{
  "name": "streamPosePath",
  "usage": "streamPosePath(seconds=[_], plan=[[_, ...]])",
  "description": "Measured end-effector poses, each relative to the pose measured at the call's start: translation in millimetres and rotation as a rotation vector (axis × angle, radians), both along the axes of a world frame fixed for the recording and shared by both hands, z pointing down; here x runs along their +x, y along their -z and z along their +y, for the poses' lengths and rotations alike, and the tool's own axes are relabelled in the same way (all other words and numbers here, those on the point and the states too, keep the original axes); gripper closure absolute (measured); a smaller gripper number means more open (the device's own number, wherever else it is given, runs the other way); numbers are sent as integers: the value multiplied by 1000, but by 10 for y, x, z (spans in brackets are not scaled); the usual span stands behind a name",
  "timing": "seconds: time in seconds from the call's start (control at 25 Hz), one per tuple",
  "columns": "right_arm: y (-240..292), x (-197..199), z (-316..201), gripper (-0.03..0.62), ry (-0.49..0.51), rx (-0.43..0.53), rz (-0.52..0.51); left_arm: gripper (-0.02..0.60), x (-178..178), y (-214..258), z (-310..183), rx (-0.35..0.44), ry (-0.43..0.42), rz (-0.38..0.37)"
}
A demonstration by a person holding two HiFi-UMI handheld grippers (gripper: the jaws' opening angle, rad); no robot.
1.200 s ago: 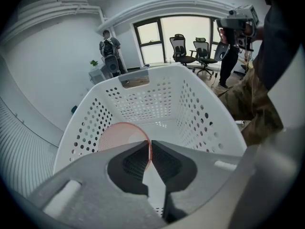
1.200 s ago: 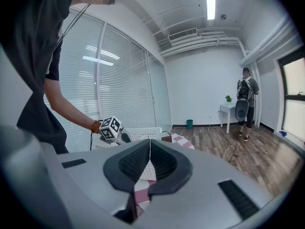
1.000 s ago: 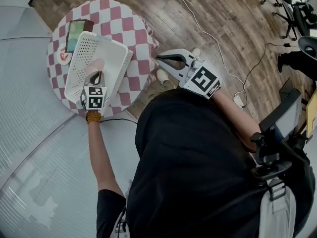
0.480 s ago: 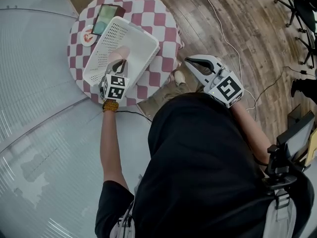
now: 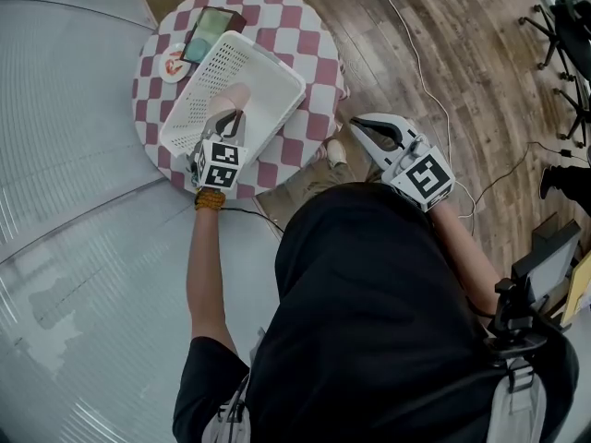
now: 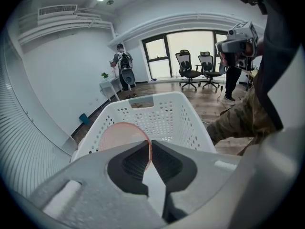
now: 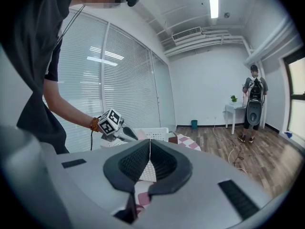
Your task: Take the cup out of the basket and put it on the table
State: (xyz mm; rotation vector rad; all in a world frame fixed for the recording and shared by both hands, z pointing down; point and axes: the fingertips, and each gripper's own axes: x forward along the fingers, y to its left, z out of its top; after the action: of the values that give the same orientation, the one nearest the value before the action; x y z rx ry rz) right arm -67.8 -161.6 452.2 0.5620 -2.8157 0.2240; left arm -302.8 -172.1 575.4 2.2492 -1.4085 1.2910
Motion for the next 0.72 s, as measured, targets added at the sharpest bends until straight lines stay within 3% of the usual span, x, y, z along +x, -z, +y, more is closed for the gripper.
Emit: streamPosePath(seconds=[0.72], plan=[[-18, -99, 14, 582, 45, 13, -39, 558, 75, 424, -13, 119, 25, 15]])
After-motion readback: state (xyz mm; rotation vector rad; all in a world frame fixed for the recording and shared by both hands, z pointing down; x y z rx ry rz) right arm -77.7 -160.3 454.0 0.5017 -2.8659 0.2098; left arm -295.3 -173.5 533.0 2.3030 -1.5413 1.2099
